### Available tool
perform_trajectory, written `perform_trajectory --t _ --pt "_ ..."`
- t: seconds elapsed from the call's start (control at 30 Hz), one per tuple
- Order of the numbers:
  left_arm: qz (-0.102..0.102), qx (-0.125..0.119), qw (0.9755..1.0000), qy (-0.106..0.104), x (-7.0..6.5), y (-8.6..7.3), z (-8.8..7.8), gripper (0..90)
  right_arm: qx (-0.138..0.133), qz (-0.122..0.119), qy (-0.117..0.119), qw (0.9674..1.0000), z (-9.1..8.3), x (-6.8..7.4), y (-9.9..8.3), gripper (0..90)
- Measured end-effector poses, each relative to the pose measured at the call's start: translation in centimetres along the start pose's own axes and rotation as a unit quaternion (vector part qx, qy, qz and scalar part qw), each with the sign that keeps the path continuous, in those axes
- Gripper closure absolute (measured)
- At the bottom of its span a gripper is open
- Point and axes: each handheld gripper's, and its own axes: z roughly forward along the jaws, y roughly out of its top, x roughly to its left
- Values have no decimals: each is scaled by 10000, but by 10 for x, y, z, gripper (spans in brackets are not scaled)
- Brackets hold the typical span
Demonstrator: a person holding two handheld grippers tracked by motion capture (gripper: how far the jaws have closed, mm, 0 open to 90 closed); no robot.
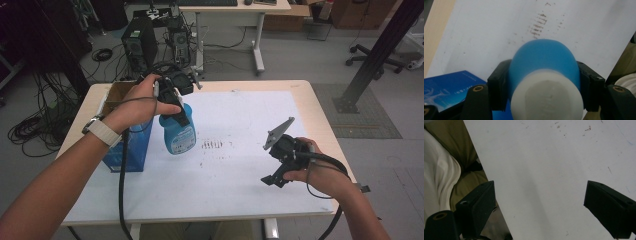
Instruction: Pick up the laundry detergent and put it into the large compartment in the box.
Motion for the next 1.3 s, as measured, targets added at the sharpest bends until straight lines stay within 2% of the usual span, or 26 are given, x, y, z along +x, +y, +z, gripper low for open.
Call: perform_trajectory --t 0.43,0.73,1.03,1.3 --pt "-494 -83 9985 215 3 -3 -23 374 -40 -124 9 9999 0 -1 7 106" --pt "-856 -172 9956 333 5 -5 -37 374 -65 -174 7 9998 -1 -2 8 106" --pt "-1256 -265 9906 479 10 -6 -52 374 -84 -213 5 9997 -2 -3 8 106" --pt "-1660 -300 9844 499 16 -9 -61 375 -111 -232 15 9997 -1 -5 8 106"
